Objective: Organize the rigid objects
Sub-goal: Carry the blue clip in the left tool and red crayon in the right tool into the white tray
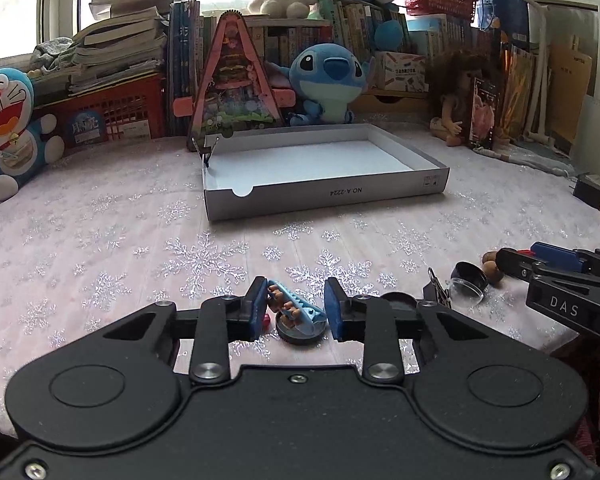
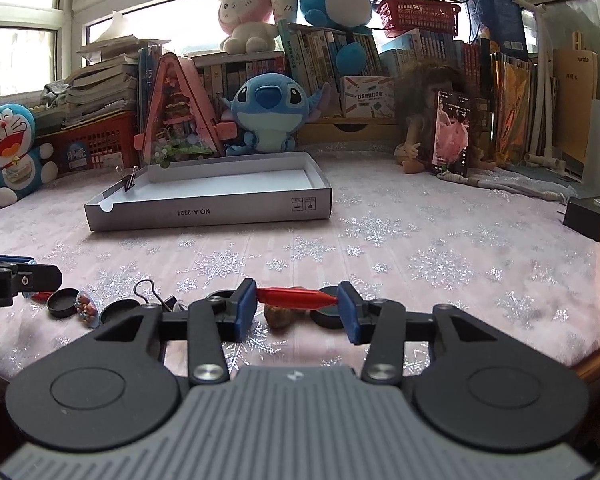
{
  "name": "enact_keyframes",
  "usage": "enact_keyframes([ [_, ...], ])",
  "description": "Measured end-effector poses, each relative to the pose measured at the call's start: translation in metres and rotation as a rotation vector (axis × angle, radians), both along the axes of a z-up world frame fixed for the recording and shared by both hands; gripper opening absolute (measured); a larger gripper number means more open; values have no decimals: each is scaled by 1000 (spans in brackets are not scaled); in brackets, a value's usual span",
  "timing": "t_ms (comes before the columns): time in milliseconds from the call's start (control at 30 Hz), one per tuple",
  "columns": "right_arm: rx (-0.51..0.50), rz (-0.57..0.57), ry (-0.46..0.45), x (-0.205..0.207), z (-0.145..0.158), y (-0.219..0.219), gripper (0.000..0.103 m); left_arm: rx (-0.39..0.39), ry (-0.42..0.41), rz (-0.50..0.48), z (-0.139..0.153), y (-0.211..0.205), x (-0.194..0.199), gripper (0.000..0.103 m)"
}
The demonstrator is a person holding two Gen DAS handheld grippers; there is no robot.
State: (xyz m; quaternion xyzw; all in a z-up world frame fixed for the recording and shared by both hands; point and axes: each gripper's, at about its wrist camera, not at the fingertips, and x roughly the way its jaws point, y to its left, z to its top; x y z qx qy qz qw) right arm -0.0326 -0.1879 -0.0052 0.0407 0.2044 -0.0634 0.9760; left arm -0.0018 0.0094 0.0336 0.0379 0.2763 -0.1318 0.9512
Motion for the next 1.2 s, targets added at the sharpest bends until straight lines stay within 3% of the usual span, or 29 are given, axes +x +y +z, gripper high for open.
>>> enact_keyframes([
  [600, 6, 17, -22, 31, 32, -29, 49, -35, 0, 11, 28, -8, 59, 29],
  [1200, -14, 101, -14, 107, 79, -40, 49, -70, 20, 30, 66, -24, 151, 29],
])
